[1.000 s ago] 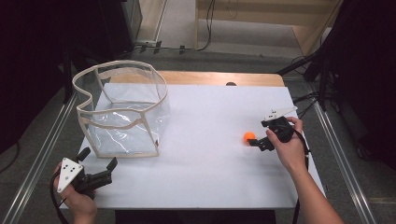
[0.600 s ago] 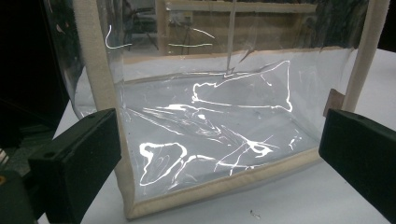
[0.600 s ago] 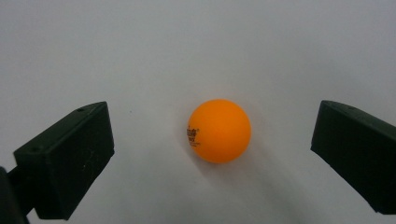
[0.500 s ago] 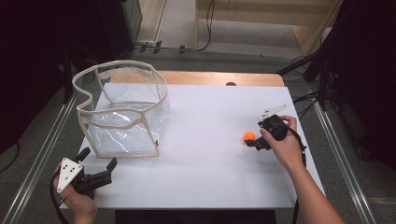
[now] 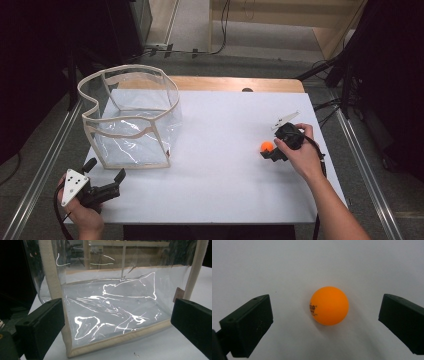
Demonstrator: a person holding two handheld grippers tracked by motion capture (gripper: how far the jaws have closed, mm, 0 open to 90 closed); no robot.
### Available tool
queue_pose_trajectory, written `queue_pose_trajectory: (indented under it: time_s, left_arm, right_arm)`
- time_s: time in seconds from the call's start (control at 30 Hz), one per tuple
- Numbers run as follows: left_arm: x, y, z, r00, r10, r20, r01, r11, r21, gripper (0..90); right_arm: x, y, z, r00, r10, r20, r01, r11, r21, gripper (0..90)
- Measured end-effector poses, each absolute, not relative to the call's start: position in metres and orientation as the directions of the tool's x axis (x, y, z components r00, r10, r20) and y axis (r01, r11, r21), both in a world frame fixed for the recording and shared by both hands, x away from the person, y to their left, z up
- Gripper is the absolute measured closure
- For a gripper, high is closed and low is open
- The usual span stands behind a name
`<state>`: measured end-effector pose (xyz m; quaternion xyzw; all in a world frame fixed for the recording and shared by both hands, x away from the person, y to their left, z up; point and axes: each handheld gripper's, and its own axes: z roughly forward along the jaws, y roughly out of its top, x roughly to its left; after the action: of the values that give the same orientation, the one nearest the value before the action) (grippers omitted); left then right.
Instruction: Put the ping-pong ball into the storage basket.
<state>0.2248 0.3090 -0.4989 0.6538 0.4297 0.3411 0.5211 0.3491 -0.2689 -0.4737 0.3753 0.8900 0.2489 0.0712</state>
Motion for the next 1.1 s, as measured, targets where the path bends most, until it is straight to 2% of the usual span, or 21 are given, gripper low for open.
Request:
queue_pose_trajectory:
  time_s: [0.33, 0.37, 0.4, 0.43, 0.47, 0.7, 0.8, 1.1]
  left_arm:
    - [0.225, 0.309, -0.499, 0.398, 0.917, -0.003, 0.207, -0.086, 0.975, 0.0]
    - [0.225, 0.309, -0.499, 0.398, 0.917, -0.003, 0.207, -0.086, 0.975, 0.0]
    - [0.225, 0.309, -0.499, 0.398, 0.917, -0.003, 0.206, -0.086, 0.975, 0.0]
    - [0.225, 0.309, -0.499, 0.398, 0.917, -0.003, 0.206, -0.086, 0.975, 0.0]
    - [0.225, 0.309, -0.499, 0.398, 0.918, -0.004, 0.206, -0.086, 0.975, 0.0]
    - [0.225, 0.309, -0.499, 0.398, 0.918, -0.005, 0.206, -0.084, 0.975, 0.0]
    - [0.225, 0.309, -0.499, 0.398, 0.918, -0.004, 0.206, -0.086, 0.975, 0.0]
    - [0.225, 0.309, -0.499, 0.398, 0.918, -0.004, 0.206, -0.085, 0.975, 0.0]
  right_arm:
    - [0.352, -0.264, -0.477, -0.715, 0.698, 0.046, 0.633, 0.617, 0.469, 4.4]
    - [0.352, -0.264, -0.477, -0.714, 0.699, 0.046, 0.633, 0.616, 0.468, 5.9]
    - [0.353, -0.264, -0.477, -0.712, 0.701, 0.046, 0.635, 0.614, 0.468, 11.0]
    - [0.353, -0.264, -0.477, -0.712, 0.701, 0.046, 0.635, 0.614, 0.468, 11.0]
    - [0.354, -0.264, -0.477, -0.706, 0.707, 0.041, 0.642, 0.614, 0.459, 17.4]
    - [0.356, -0.264, -0.480, -0.698, 0.715, 0.048, 0.655, 0.610, 0.445, 26.3]
    - [0.356, -0.263, -0.481, -0.695, 0.717, 0.047, 0.659, 0.609, 0.441, 32.8]
    - [0.358, -0.262, -0.485, -0.689, 0.722, 0.061, 0.670, 0.603, 0.433, 36.8]
